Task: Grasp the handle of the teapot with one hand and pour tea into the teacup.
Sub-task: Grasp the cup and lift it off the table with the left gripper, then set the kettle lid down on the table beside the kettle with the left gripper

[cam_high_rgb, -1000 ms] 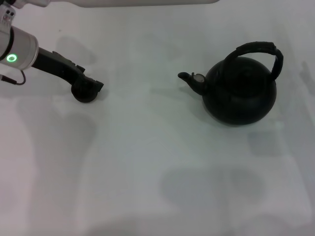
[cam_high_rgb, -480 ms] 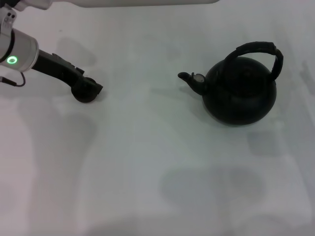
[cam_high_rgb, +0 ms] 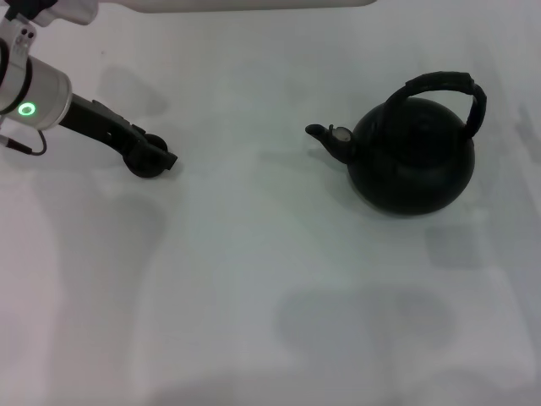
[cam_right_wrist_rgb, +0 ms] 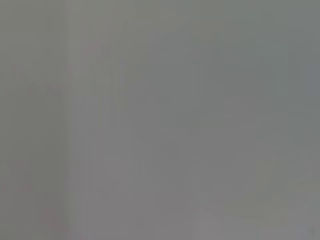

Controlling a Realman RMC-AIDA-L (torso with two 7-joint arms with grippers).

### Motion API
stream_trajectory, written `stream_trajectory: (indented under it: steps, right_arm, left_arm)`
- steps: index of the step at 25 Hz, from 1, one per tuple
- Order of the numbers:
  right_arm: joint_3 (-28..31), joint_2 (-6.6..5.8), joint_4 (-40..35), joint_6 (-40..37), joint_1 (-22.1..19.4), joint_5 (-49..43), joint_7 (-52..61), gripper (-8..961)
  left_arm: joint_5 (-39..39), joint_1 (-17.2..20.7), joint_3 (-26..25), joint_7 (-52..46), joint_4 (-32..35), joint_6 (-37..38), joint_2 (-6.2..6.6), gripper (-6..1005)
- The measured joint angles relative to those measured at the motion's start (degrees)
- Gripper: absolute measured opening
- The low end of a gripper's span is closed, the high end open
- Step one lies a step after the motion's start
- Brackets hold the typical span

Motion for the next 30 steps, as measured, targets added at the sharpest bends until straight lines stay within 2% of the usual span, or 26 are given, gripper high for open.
stream_trajectory:
  steps: [13,19,27,30]
  right_arm:
    - [0.00,-0.09,0.00,0.00,0.00,0.00,0.00,875]
    - [0.00,-0.09,0.00,0.00,0.00,0.00,0.00,874]
    - [0.00,-0.08,0.00,0.00,0.00,0.00,0.00,875]
    - [0.00,-0.02,-0.02,0.00,0.01,0.00,0.00,874]
  left_arm:
    - [1.51,-0.46,0.00,-1.61,0.35,-0.77,0.02,749]
    - [1.67,-0.65,0.01,-1.86,0.20,-0.63,0.05,696]
    - [1.97,-3.97,0.00,-1.42,0.85,-0.10,0.06,695]
    - [2.59,-5.71,-0.01,-0.60,3.33,-0.13,0.02,695]
